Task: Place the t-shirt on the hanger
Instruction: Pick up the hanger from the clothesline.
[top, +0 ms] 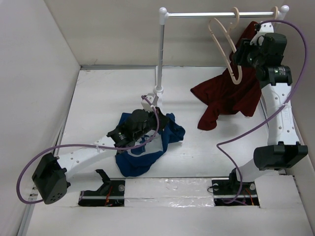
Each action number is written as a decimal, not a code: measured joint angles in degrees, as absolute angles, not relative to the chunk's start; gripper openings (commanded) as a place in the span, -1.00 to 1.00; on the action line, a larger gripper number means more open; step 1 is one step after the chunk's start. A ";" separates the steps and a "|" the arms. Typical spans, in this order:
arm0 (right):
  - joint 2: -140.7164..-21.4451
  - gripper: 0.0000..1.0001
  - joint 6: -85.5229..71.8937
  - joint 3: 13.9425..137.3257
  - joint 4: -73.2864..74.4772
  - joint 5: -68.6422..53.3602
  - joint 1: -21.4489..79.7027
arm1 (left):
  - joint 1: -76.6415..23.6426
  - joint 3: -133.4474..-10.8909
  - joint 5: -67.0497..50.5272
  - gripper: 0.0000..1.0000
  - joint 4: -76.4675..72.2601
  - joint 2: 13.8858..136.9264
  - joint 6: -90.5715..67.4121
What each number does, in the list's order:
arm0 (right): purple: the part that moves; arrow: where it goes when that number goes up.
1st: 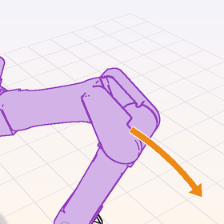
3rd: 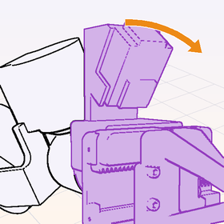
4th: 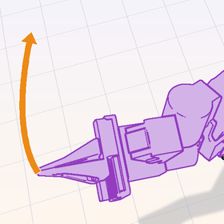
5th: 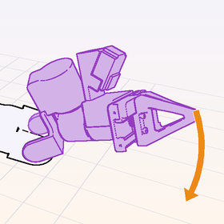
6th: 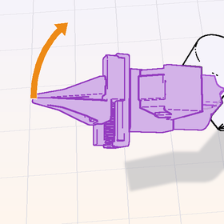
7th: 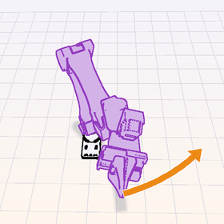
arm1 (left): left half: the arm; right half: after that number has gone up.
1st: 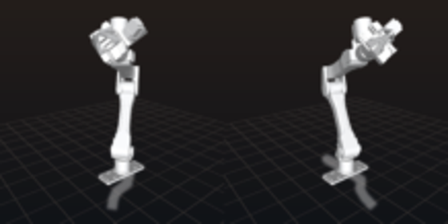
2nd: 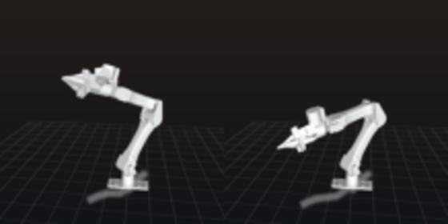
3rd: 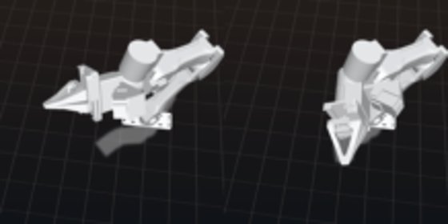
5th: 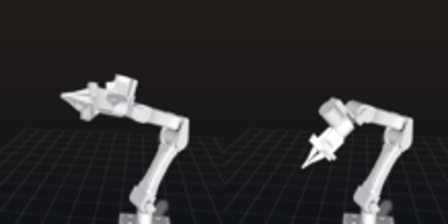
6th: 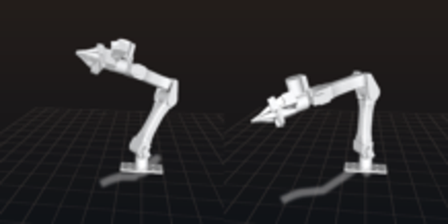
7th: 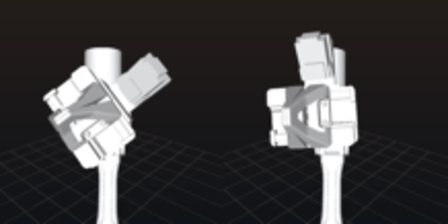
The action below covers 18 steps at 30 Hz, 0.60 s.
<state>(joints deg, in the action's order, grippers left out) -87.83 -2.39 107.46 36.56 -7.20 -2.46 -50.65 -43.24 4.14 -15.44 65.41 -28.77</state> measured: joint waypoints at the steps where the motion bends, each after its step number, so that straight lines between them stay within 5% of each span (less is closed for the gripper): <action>1: -87.85 -0.08 -2.35 107.24 36.38 -7.22 -2.15 | -50.65 -43.13 4.12 -1.00 -15.46 65.41 -28.86; 11: -88.27 -0.63 -2.11 106.02 35.16 -5.63 -0.84 | -50.65 -43.03 4.12 -1.00 -15.46 65.52 -29.23; 14: -88.27 -0.98 -1.89 106.02 35.09 -4.80 0.16 | -50.65 -42.68 4.12 -1.00 -15.44 65.52 -29.30; 18: -88.27 -1.00 -1.89 106.02 34.89 -4.29 0.78 | -50.65 -42.65 4.16 -1.00 -15.44 65.52 -29.41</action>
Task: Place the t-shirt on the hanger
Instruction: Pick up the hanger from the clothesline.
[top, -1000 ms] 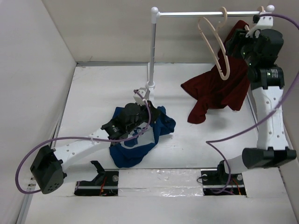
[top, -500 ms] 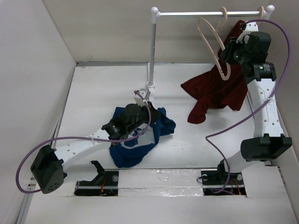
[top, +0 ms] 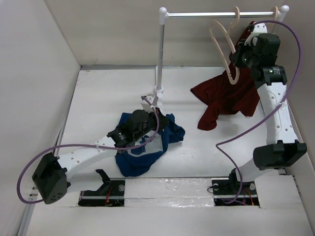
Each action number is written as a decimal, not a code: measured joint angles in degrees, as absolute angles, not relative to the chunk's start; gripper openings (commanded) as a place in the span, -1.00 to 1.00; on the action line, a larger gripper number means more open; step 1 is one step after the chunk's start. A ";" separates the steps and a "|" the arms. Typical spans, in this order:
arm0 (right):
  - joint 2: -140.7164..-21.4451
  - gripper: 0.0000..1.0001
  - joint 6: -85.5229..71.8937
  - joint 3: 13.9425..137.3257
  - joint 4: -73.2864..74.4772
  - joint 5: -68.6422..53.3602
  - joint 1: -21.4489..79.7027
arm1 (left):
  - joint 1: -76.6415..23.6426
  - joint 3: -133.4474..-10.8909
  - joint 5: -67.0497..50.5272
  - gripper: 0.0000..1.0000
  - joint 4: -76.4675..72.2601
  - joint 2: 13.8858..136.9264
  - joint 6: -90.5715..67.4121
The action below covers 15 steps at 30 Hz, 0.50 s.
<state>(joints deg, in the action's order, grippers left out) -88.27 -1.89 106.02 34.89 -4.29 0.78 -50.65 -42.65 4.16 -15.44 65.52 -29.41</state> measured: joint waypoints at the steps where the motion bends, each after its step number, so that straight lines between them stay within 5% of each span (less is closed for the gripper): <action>1: -88.25 -1.00 -1.91 106.02 34.72 -4.32 0.80 | -50.65 -42.65 4.19 -1.00 -15.42 65.52 -29.43; 15: -76.03 -1.00 -3.51 95.37 25.04 -4.54 1.58 | -50.63 -43.62 4.80 -1.00 -15.07 65.98 -29.10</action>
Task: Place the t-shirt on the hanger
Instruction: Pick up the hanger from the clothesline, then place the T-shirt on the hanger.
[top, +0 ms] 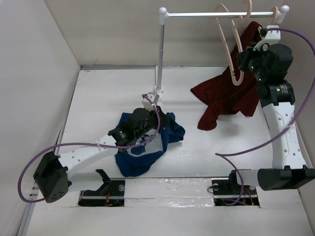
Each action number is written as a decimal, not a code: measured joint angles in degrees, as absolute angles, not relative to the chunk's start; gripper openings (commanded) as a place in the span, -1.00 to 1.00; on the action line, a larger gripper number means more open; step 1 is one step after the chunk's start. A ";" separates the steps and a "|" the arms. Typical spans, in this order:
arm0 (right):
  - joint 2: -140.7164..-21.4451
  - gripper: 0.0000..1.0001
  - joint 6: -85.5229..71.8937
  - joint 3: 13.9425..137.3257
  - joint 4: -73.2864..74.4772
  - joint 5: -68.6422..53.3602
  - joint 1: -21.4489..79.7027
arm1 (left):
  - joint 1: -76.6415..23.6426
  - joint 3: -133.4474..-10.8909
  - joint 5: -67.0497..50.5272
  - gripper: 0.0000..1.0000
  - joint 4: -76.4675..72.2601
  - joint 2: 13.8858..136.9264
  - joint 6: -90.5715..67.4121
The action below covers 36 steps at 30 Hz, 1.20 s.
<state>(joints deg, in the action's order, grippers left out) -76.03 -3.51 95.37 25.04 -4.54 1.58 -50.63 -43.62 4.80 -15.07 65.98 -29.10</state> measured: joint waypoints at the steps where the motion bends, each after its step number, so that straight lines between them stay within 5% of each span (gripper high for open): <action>1: -75.05 -1.00 -3.70 94.65 24.43 -4.58 1.58 | -50.63 -44.25 4.80 -1.00 -14.85 66.43 -28.95; 12: -64.25 -1.00 -7.18 74.65 20.36 -8.60 6.44 | -47.03 -52.10 4.16 -1.00 -14.81 73.01 -28.05; 19: -41.67 -1.00 -11.60 57.36 23.14 -11.86 17.19 | -40.18 -54.92 1.93 -1.00 -15.09 77.41 -28.05; 25: -28.42 -1.00 -14.13 55.33 31.31 -13.34 21.08 | -34.17 -58.67 -0.82 -1.00 -15.59 80.71 -28.05; 36: -25.78 -1.00 -14.76 55.09 43.46 -17.80 21.82 | -31.79 -63.90 -2.15 -1.00 -15.35 82.76 -26.85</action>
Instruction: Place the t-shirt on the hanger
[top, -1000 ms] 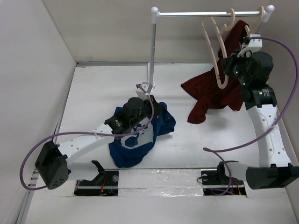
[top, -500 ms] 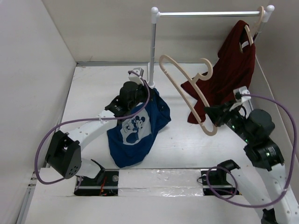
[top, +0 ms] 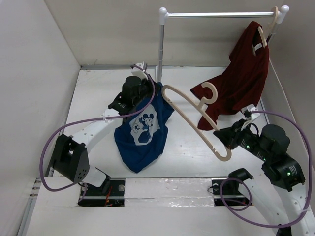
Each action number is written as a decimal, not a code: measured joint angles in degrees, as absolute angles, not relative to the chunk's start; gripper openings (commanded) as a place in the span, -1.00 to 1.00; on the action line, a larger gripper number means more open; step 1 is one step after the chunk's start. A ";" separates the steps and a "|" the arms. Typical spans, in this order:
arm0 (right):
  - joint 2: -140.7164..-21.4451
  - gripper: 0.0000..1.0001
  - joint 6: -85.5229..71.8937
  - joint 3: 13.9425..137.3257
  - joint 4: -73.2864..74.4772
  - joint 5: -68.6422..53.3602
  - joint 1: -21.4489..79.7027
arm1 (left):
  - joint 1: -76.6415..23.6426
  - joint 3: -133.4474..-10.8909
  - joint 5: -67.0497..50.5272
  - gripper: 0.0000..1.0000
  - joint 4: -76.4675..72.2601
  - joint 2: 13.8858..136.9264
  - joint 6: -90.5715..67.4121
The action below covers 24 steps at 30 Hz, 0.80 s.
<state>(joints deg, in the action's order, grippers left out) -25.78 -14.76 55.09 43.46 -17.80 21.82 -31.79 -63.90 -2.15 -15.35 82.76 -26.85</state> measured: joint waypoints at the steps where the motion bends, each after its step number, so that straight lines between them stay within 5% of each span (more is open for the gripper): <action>1: -25.78 -1.00 -14.76 54.85 43.42 -18.46 21.82 | -31.79 -63.90 -2.17 -1.00 -15.27 82.74 -26.79; 24: -28.03 -1.00 -13.91 53.54 41.89 -24.25 21.82 | -33.47 -63.96 -2.90 -1.00 -10.07 77.82 -26.00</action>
<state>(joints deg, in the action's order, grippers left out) -28.03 -13.91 53.54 41.89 -24.25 21.82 -33.47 -63.96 -2.90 -10.07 77.82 -26.00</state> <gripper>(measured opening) 0.123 0.010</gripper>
